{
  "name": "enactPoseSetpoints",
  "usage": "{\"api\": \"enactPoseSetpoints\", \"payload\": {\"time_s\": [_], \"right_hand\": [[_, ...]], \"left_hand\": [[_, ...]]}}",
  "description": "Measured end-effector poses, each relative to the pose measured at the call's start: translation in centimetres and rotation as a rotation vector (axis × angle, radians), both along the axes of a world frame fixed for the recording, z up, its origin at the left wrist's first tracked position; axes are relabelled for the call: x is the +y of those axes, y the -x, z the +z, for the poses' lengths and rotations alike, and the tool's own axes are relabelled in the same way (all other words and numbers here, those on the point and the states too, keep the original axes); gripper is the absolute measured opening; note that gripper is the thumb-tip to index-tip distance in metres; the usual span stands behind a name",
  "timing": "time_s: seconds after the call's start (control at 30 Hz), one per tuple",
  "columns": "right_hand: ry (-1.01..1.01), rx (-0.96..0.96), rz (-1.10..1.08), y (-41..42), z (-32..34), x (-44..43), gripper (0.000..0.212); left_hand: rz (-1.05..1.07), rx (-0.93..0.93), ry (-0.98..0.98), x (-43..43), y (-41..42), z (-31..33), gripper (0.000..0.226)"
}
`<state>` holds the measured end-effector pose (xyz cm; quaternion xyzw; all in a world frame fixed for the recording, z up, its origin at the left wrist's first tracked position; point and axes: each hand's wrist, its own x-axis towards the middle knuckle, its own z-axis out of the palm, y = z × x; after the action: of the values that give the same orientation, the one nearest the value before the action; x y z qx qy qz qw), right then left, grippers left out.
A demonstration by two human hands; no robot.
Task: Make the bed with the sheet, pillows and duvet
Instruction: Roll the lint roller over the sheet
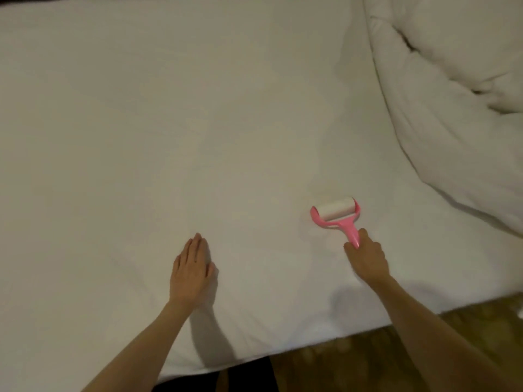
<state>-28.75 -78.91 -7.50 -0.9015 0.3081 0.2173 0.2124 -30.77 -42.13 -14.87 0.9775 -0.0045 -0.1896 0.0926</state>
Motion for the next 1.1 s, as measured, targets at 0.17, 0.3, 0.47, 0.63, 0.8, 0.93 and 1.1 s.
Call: {"api": "enactPoseSetpoints", "payload": {"time_s": [0.17, 0.3, 0.47, 0.63, 0.8, 0.93, 1.1], "right_hand": [[0.018, 0.010, -0.012, 2.1, 1.1, 0.2, 0.013], [0.070, -0.077, -0.067, 2.1, 2.6, 1.1, 0.011], [0.024, -0.150, 0.027, 2.0, 3.3, 3.6, 0.009], [-0.031, -0.058, 0.250, -0.3, 2.5, 8.9, 0.013], [-0.104, -0.018, 0.416, -2.6, 1.3, 16.5, 0.015], [-0.159, -0.014, 0.484, -4.2, 0.3, 21.9, 0.015], [-0.184, 0.016, 0.565, -7.4, -0.8, 26.4, 0.021]], "left_hand": [[0.013, 0.011, 0.038, 1.1, 0.7, 0.3, 0.071], [0.030, 0.028, 0.071, 2.3, 0.7, 1.1, 0.069], [0.126, 0.017, 0.085, 5.0, 1.4, 1.6, 0.063], [0.248, 0.017, 0.085, 7.6, 2.8, 1.7, 0.060], [0.345, 0.032, 0.084, 10.6, 4.5, 1.4, 0.059], [0.423, 0.043, 0.038, 12.8, 5.1, 1.5, 0.057], [0.404, -0.002, -0.017, 15.7, 4.3, 1.4, 0.061]]}}
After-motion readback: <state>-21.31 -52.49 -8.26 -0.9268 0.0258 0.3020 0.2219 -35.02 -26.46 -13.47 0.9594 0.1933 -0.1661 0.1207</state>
